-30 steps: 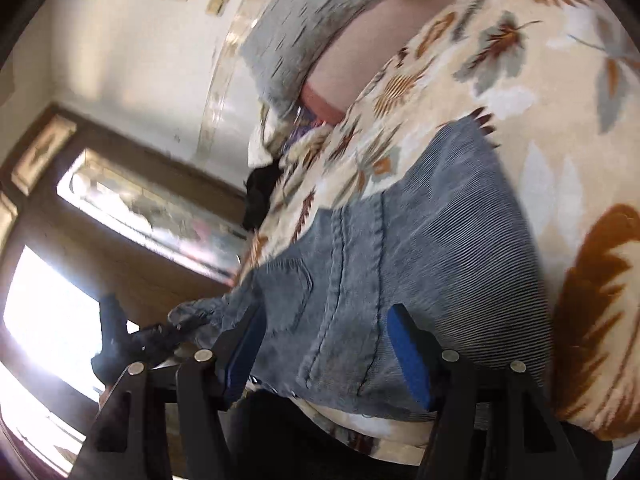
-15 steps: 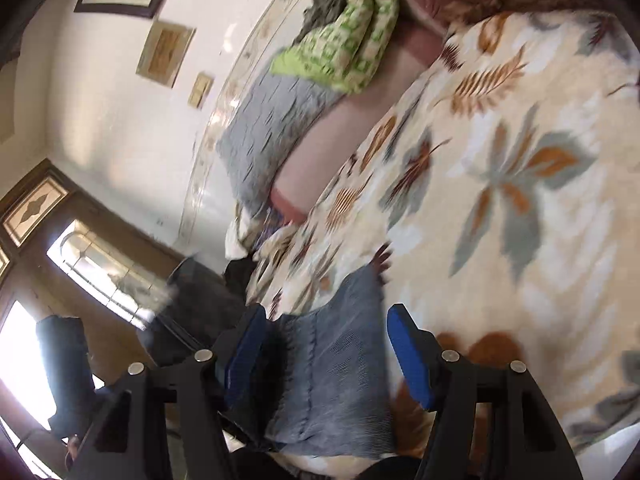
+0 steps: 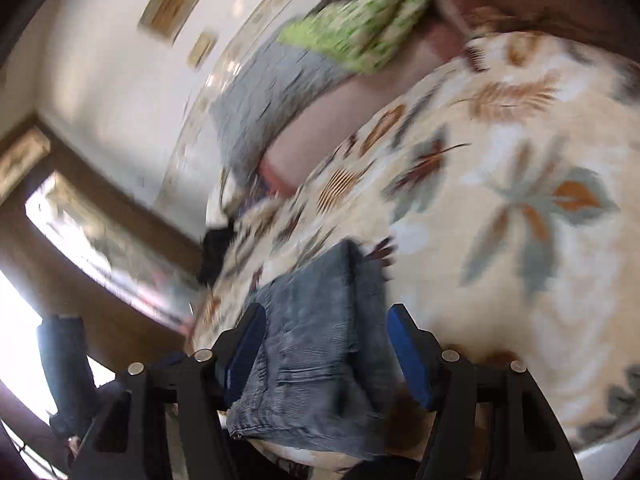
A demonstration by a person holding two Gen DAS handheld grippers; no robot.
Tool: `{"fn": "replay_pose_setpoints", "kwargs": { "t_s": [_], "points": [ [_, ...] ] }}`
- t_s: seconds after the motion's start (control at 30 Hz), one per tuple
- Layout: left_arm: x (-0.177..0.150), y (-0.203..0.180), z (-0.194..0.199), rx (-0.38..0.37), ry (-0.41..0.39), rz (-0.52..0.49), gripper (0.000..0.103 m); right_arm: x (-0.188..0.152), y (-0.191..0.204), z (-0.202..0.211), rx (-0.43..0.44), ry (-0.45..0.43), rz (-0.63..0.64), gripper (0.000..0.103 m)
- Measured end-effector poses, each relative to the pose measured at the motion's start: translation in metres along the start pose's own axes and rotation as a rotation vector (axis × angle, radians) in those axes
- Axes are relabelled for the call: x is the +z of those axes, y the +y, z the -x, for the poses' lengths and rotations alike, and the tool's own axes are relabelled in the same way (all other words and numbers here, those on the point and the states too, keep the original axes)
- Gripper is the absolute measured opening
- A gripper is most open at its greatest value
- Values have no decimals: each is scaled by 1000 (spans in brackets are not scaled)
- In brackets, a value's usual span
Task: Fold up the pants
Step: 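Fold the held jeans edge over onto the back pocket with the left gripper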
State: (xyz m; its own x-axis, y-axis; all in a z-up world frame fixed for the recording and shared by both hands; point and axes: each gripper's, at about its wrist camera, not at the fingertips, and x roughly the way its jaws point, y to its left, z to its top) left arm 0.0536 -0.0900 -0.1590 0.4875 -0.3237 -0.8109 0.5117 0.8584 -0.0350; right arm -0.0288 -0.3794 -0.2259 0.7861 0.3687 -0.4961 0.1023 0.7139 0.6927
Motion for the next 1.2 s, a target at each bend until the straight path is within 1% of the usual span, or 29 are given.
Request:
{"fn": "replay_pose_setpoints", "kwargs": {
  "t_s": [0.07,0.1,0.2,0.23,0.3,0.4,0.43,0.5,0.53,0.57,0.6,0.63,0.7,0.77,0.83,0.9,0.97,1.03,1.13,1.17,1.2],
  "points": [
    [-1,19,-10,63,12,41,31,7,26,-28,-62,71,69,67],
    [0,27,-16,84,16,59,31,10,37,-40,-74,94,99,67],
    [13,45,-35,115,18,105,31,19,69,-72,-102,117,169,67],
    [20,52,-47,126,31,122,31,22,77,-81,-107,128,185,67],
    [31,58,-65,129,42,144,31,24,88,-106,-143,165,203,67],
    [43,63,-108,147,98,152,31,22,83,-139,-209,206,205,67],
    [44,66,-120,143,115,156,31,20,76,-152,-261,223,212,67],
    [41,71,-146,154,157,177,40,13,56,-170,-373,267,208,67],
    [39,72,-151,159,165,187,50,10,44,-175,-380,285,191,67],
    [36,75,-160,175,167,196,62,8,35,-176,-370,265,191,67],
    [34,76,-163,194,170,203,68,6,34,-177,-383,250,234,67],
    [33,78,-164,206,174,215,71,5,36,-178,-395,254,264,67],
    [34,79,-159,200,182,217,70,5,40,-176,-409,256,279,68],
    [34,83,-146,184,187,238,69,9,42,-165,-365,263,257,69],
    [30,85,-128,192,171,241,68,10,40,-145,-337,252,207,68],
    [23,78,-105,193,133,203,68,6,43,-119,-307,231,168,69],
    [12,65,-81,161,91,154,68,-4,52,-100,-285,238,196,69],
    [2,55,-70,150,80,121,68,-15,58,-91,-278,254,230,69],
    [-19,40,-71,145,113,65,68,-39,60,-85,-307,316,294,69],
    [-31,33,-80,164,146,30,68,-47,57,-85,-314,337,297,69],
    [-39,29,-87,175,159,10,68,-54,53,-84,-322,348,301,69]
  ]
}}
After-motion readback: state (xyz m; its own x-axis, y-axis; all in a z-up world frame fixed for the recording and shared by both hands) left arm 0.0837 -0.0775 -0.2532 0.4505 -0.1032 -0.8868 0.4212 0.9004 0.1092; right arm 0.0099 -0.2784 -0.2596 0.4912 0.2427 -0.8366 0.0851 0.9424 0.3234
